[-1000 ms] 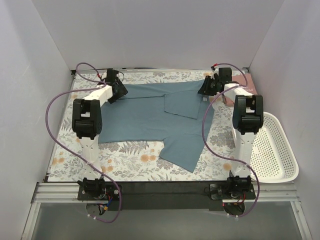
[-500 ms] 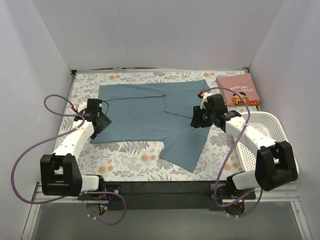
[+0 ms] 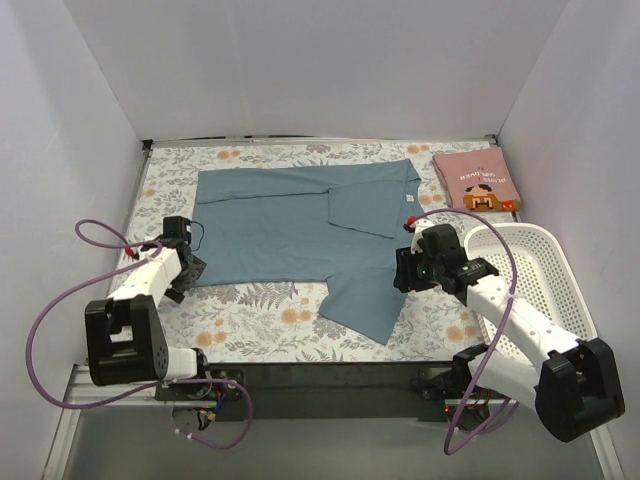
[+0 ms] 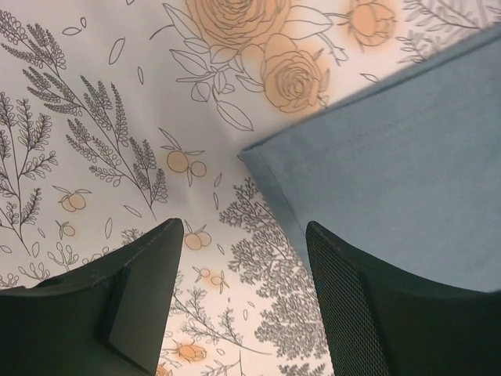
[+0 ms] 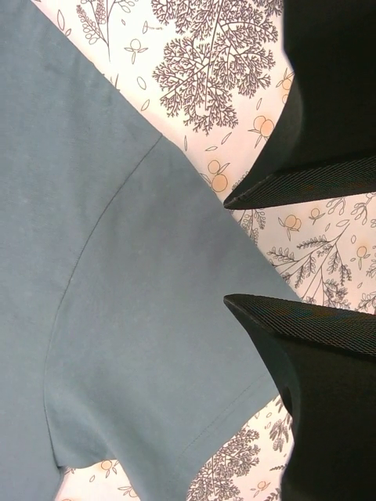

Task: Fold and stack the t-shirts
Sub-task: Fold the tshirt

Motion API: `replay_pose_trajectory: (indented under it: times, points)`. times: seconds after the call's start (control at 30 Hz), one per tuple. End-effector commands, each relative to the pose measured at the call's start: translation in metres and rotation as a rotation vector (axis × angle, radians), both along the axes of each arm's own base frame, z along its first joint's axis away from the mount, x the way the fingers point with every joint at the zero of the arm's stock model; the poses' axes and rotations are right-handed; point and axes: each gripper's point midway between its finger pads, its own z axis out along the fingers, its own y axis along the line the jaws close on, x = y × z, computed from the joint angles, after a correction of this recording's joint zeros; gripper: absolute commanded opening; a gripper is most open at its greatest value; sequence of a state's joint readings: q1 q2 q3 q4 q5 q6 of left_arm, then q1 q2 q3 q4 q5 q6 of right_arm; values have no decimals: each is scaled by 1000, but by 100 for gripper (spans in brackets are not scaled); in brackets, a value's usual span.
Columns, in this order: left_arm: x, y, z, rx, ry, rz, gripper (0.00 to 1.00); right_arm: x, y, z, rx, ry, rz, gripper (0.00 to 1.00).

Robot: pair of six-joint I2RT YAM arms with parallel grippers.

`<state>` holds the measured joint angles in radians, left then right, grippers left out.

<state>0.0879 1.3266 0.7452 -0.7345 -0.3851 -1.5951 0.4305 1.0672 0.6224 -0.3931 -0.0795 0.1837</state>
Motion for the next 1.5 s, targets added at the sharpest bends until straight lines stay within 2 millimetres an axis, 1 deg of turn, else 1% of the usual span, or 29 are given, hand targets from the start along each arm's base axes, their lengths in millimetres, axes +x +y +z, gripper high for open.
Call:
replay_pose_trajectory:
  times: [0.0, 0.07, 0.17, 0.43, 0.63, 0.73, 0.8, 0.83, 0.87, 0.97, 1.0, 1.07, 1.1, 1.13, 1.23, 1.27, 1.4, 1.47]
  points:
    - [10, 14, -1, 49, -19, 74, 63, 3, 0, 5, 5, -45, 14, 55]
    - [14, 18, -8, 66, -14, 70, 61, 2, 0, 6, 10, -51, 16, 56]
    - [17, 21, -11, 82, 0, 71, 58, 0, 2, 7, 18, -52, 23, 56]
    - [33, 21, -3, 75, -56, 65, 56, -3, 5, 6, 34, -43, 40, 56]
    - [28, 21, -15, 80, -14, 60, 53, -3, 4, 6, 33, -43, 37, 56]
    - [20, 22, -21, 84, 5, 65, 48, -1, 3, 7, 26, -52, 27, 56]
    - [17, 22, -24, 88, 15, 65, 42, 1, 0, 9, 19, -63, 12, 55]
    - [14, 23, -26, 92, 20, 66, 39, 5, -4, 12, 4, -83, -9, 55]
    - [14, 23, -27, 92, 23, 66, 33, 6, -7, 13, -8, -92, -21, 55]
    - [13, 23, -26, 91, 24, 59, 27, 12, -20, 15, -68, -105, -79, 55]
    - [13, 23, -26, 92, 24, 56, 22, 12, -22, 15, -76, -102, -90, 55]
    - [14, 22, -24, 93, 22, 45, 16, 13, -28, 10, -97, -86, -133, 55]
    - [14, 22, -24, 93, 21, 41, 11, 13, -30, 8, -103, -81, -152, 55]
    - [14, 23, -23, 94, 24, 33, 8, 13, -32, 4, -110, -67, -179, 55]
    - [13, 20, -23, 85, 30, 7, 4, 14, -39, -6, -143, -36, -229, 55]
    - [11, 20, -24, 86, 35, 4, 1, 16, -40, -8, -141, -28, -250, 54]
    - [14, 16, -21, 70, 8, -13, 0, 19, -42, -24, -155, 42, -310, 53]
    - [15, 16, -20, 68, 1, -16, 0, 24, -41, -27, -127, 44, -338, 52]
